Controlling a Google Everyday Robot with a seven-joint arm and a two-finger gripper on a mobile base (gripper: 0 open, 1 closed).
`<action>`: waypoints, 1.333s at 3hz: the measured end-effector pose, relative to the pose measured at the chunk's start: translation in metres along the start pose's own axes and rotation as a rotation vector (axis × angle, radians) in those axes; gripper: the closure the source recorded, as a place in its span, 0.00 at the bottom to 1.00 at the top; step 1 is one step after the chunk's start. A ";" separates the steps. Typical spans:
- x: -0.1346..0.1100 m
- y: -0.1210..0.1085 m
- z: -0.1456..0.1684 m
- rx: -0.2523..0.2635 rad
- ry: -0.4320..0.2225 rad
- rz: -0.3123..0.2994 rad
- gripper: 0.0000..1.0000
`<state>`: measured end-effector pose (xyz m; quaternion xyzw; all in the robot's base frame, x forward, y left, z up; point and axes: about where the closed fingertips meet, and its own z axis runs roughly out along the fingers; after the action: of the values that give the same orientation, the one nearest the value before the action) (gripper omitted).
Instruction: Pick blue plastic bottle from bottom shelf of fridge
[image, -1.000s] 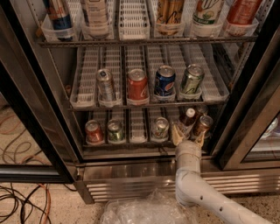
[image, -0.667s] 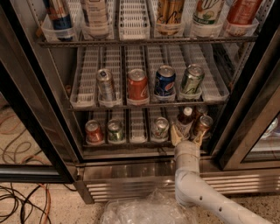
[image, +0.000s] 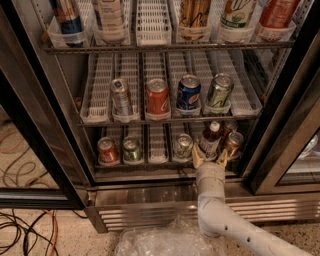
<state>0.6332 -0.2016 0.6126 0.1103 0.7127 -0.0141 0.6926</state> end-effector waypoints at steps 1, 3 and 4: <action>0.001 0.003 0.002 -0.001 -0.012 -0.039 0.26; -0.006 -0.005 0.011 0.041 -0.056 -0.092 0.38; -0.004 0.000 0.029 0.035 -0.058 -0.113 0.35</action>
Offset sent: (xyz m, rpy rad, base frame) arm 0.0092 -0.0053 0.0037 -0.1219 -0.0318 -0.0329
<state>0.6616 -0.2072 0.6156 0.0816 0.6969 -0.0690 0.7092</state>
